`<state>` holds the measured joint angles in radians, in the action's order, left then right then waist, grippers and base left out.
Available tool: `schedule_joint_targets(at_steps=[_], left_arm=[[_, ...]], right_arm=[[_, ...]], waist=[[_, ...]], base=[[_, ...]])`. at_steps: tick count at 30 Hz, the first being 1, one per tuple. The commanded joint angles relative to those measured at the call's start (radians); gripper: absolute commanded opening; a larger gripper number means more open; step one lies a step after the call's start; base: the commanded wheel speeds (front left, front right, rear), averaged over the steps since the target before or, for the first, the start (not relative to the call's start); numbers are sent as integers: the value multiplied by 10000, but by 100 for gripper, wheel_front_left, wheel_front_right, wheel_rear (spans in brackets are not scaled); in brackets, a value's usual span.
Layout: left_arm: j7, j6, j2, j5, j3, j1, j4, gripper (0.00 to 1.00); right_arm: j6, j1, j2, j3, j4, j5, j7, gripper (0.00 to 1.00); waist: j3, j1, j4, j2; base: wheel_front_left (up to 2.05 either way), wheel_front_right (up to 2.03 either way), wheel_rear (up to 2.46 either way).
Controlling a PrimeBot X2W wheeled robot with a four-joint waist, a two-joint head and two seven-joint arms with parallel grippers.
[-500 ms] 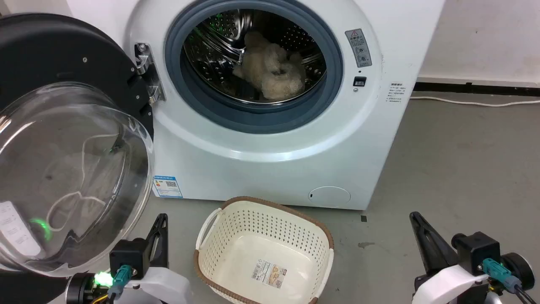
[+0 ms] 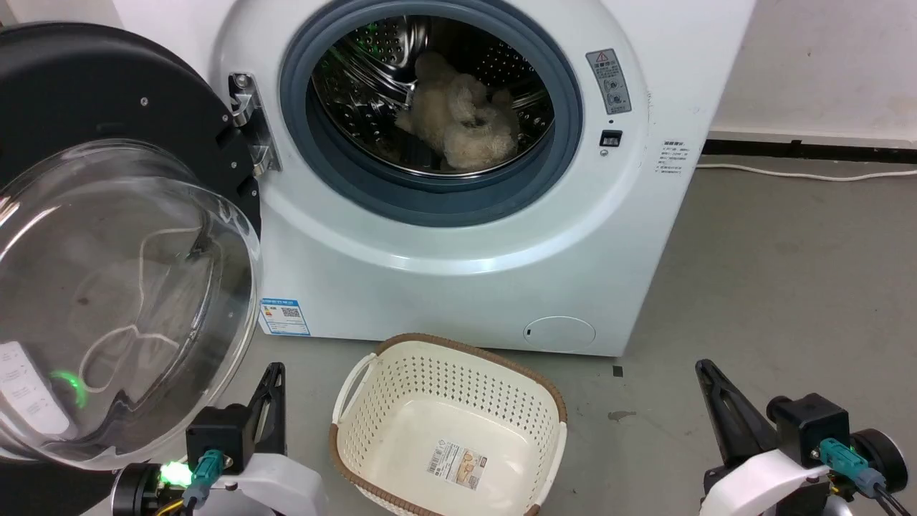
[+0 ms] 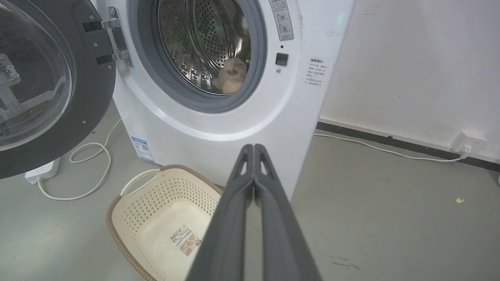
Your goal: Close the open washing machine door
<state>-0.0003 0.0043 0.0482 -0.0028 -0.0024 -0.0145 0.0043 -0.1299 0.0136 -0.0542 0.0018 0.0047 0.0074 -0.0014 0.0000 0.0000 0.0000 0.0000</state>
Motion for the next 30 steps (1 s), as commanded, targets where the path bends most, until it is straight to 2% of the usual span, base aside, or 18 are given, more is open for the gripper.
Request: schedule_joint_targets(at_steps=[1,23,24,30], left_arm=[[3,-43,20,28,24,145,-43,0],[3,-43,20,28,24,145,-43,0],[-1,4,0,-2,-2,-3,2,100],[-59,24,-1,-37,-40,-3,27,100]], right_arm=[[-8,-136,40,-18,-47,-74,14,0],[-8,-136,40,-18,-47,-74,14,0],[0,2,-2,5,2,5,-1,100],[0,20,-3,-10,26,71,-56,100]], waist=[[0,0,0,0],[0,0,0,0],[0,0,0,0],[3,0,1,0]], base=[[0,0,0],[0,0,0],[0,0,0],[0,0,0]])
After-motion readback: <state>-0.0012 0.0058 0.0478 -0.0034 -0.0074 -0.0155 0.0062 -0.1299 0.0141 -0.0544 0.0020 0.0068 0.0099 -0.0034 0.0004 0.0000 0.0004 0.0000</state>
